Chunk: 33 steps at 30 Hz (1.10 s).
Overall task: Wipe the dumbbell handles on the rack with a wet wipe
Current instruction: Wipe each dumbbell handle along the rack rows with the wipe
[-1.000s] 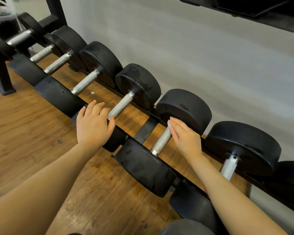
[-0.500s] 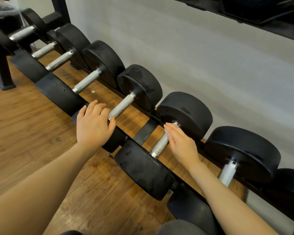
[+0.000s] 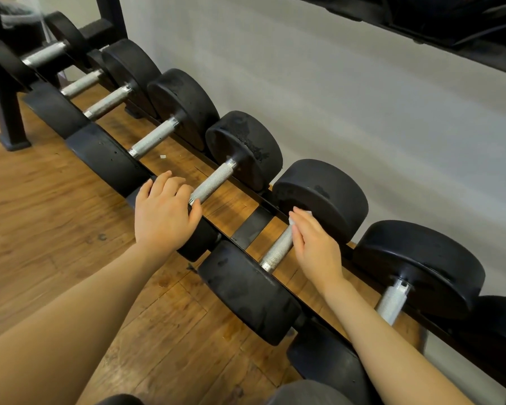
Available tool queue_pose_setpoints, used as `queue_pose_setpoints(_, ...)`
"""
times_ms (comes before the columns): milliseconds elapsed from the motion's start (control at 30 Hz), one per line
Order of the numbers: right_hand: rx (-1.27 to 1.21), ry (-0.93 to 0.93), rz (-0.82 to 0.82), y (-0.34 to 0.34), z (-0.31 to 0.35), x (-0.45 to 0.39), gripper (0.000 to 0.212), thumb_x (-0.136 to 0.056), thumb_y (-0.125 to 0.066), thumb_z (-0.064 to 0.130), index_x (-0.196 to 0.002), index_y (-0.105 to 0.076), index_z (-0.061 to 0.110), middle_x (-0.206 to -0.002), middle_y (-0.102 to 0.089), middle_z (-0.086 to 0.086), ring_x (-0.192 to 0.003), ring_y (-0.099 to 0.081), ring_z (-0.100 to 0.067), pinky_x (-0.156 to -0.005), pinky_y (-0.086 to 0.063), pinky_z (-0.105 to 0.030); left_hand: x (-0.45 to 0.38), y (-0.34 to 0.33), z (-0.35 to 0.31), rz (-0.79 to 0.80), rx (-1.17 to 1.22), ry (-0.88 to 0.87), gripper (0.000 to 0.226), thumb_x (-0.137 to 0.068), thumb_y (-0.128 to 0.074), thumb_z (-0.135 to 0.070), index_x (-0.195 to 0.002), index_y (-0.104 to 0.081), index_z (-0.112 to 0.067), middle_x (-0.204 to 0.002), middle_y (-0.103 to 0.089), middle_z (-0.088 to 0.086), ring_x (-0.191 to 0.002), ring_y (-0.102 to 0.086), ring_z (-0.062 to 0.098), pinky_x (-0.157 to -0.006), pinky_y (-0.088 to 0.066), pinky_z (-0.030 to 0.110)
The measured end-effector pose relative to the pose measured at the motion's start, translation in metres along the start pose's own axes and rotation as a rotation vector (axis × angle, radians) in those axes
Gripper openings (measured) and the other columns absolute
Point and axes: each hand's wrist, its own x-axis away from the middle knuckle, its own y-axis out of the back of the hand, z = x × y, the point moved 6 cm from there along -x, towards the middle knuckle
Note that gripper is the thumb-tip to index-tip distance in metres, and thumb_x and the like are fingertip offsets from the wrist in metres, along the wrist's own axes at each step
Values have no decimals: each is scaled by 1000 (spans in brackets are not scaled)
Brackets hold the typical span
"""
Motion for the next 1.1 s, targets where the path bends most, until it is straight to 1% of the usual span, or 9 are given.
queue_pose_setpoints(133, -12, 132, 149, -11, 10, 8, 38, -102, -43, 27, -139, -53, 19, -141, -53, 5, -127, -51, -7, -100, -48, -26, 0, -1, 1, 2, -2, 1, 33, -95, -55, -33, -114, -69, -10, -124, -66, 10, -133, -48, 31, -111, -33, 53)
queue_pose_setpoints(233, 29, 128, 81, -4, 5, 6, 41, -102, -40, 31, -139, -53, 19, -144, -51, 6, -123, -55, -8, -92, -53, -28, 1, -1, 1, 2, 13, -1, 34, -96, -54, -33, -117, -68, -10, -133, -61, 12, -136, -44, 32, -112, -31, 53)
queue_pose_setpoints(333, 34, 38, 29, 3, -5, 6, 43, -102, -43, 28, -144, -46, 19, -149, -45, 6, -126, -52, -9, -95, -50, -26, 11, -1, 3, -27, 21, -26, 37, -100, -49, -34, -126, -64, -11, -144, -51, 15, -140, -39, 33, -114, -29, 53)
queue_pose_setpoints(500, -20, 117, 83, -1, -1, 14, 42, -101, -47, 24, -143, -47, 19, -149, -44, 7, -129, -48, -7, -97, -45, -21, 27, 0, 7, -7, -9, -69, 57, -99, -28, -45, -142, -51, -15, -153, -40, 16, -144, -32, 34, -115, -26, 51)
queue_pose_setpoints(633, 11, 50, -5, 1, -6, 11, 43, -100, -51, 20, -142, -48, 17, -147, -48, 2, -127, -52, -12, -96, -48, -28, 29, 1, 5, -22, 0, -57, 56, -99, -30, -43, -143, -50, -15, -153, -39, 16, -144, -32, 34, -116, -25, 51)
queue_pose_setpoints(767, 85, 236, 103, -13, 11, 19, 48, -94, -60, 10, -140, -50, 13, -145, -50, -2, -126, -55, -18, -93, -54, -34, 31, 2, 6, -48, 6, -55, 55, -99, -31, -43, -143, -51, -15, -152, -41, 16, -143, -33, 34, -115, -25, 50)
queue_pose_setpoints(933, 62, 8, -24, 3, -3, 9, 42, -100, -51, 20, -142, -48, 17, -147, -47, 1, -127, -53, -16, -95, -54, -38, 30, 2, 5, -71, 21, -64, 54, -99, -33, -42, -141, -52, -15, -151, -43, 17, -142, -35, 35, -114, -27, 51)
queue_pose_setpoints(1033, 53, 101, 28, -3, 7, 14, 44, -98, -55, 16, -141, -48, 15, -146, -48, -1, -127, -53, -17, -97, -52, -34, 30, 2, 5, -82, 23, -62, 54, -99, -34, -42, -141, -53, -14, -150, -44, 17, -141, -36, 35, -114, -27, 51)
queue_pose_setpoints(1100, 26, 138, 68, -7, 11, 18, 44, -99, -52, 18, -143, -47, 16, -147, -48, 1, -129, -51, -15, -99, -51, -33, 31, 3, 5, -82, 27, -61, 54, -98, -34, -42, -141, -53, -14, -150, -44, 17, -141, -36, 35, -114, -27, 51)
